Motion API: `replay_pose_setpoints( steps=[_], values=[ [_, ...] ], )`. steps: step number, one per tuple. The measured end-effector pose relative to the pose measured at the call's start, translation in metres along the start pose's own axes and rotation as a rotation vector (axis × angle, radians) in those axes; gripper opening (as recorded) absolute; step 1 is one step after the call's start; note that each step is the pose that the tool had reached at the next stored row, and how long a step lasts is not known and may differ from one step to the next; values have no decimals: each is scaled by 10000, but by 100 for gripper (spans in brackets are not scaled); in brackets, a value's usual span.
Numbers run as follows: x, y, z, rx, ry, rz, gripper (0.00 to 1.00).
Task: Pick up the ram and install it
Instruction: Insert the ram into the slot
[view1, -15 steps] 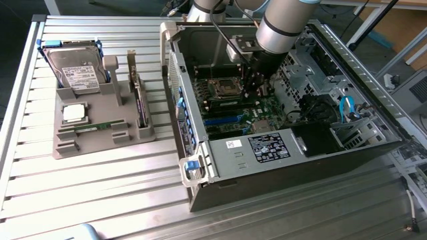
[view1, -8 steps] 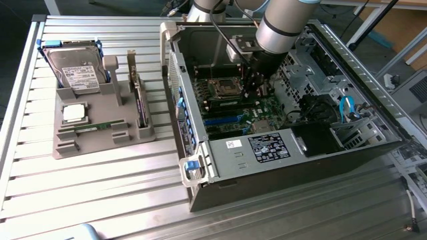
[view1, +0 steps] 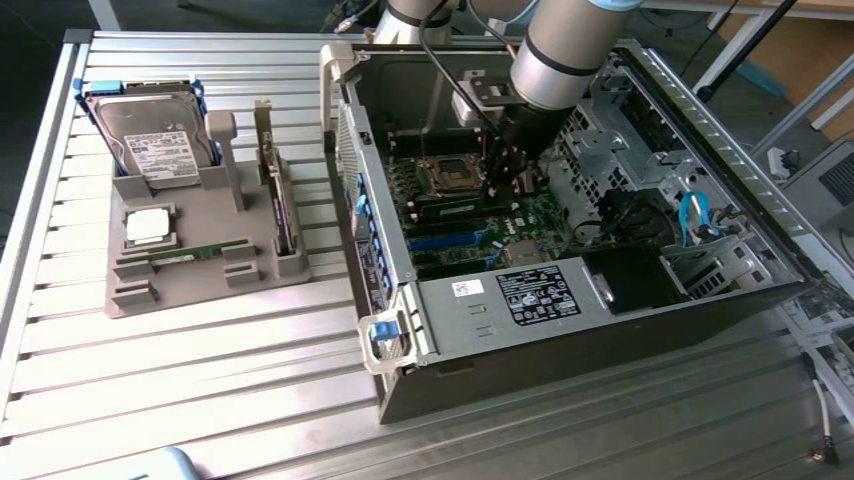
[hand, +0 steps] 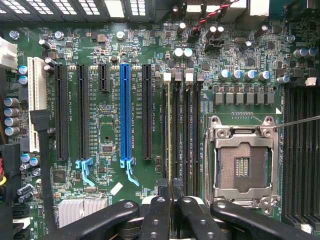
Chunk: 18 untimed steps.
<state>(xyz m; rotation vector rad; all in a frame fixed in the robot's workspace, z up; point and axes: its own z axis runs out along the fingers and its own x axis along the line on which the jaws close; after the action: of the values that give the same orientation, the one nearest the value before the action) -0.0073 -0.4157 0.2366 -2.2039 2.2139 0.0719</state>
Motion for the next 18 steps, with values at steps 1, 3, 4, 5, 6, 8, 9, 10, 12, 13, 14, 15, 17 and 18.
replay_pose_setpoints(
  steps=[1, 3, 4, 5, 6, 8, 9, 10, 12, 13, 14, 15, 17, 18],
  values=[
    [0, 0, 0, 0, -1, 0, 12],
    [0, 0, -1, 1, -3, 0, 12],
    [-1, 0, -3, 2, -3, 0, 12],
    [-1, 0, -10, 2, -4, -1, 12],
    [-1, -1, -20, -1, -2, 0, 12],
    [-2, -3, -51, -11, 6, 1, 12],
    [-3, -4, -68, -17, 9, 1, 12],
    [-4, -6, -85, -22, 11, 1, 12],
    [-5, -11, -121, -41, 17, 2, 12],
    [-6, -13, -133, -49, 19, 2, 12],
    [-6, -14, -137, -51, 18, 3, 12],
    [-6, -14, -137, -50, 17, 3, 12],
    [-6, -14, -137, -51, 17, 4, 12],
    [-6, -19, -138, -79, 19, 2, 12]
  ],
)
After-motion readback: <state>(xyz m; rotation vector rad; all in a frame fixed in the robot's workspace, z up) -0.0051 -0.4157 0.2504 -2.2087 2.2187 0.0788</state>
